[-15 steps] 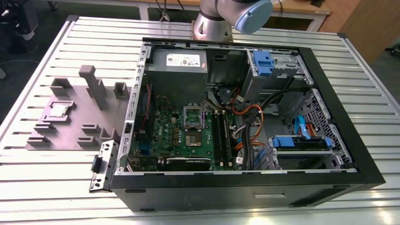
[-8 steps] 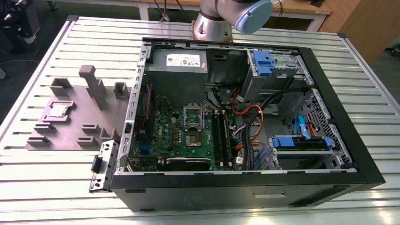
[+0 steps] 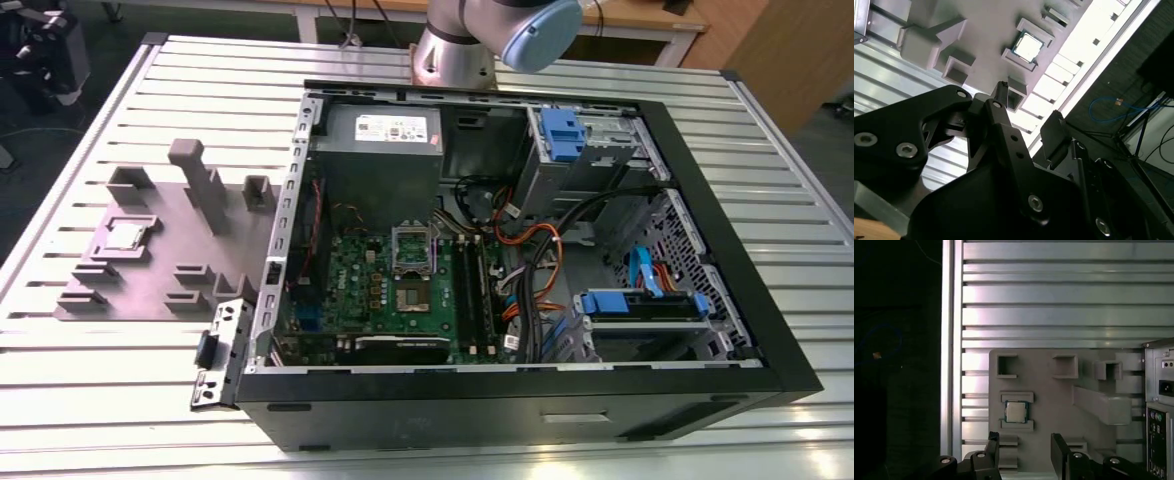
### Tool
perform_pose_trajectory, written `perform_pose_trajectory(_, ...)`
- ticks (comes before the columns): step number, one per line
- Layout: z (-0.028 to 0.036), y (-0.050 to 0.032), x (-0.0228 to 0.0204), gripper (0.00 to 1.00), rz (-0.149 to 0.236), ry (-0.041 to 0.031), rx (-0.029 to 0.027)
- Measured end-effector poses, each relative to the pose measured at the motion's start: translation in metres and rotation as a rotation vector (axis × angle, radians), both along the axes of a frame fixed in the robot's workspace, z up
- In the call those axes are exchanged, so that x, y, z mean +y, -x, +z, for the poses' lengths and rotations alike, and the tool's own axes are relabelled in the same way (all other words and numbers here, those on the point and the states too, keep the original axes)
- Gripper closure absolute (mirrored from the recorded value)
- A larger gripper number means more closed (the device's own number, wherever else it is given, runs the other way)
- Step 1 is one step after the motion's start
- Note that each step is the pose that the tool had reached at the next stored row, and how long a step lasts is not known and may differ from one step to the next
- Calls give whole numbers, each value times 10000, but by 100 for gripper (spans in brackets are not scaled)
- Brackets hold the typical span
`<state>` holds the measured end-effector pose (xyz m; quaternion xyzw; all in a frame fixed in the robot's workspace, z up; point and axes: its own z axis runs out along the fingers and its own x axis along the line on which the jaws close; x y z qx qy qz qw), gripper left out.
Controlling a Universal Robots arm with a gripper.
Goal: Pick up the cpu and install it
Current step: 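Pick up the cpu and move it towards the insertion slot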
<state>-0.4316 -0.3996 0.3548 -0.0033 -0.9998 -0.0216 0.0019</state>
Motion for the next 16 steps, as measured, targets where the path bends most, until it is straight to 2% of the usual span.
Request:
perform_pose_trajectory(2,-19,0,0,47,41,1,9)
perform_pose_trajectory(11,-31,0,0,47,42,-1,9)
perform_pose_trajectory(16,-66,0,0,47,42,0,11)
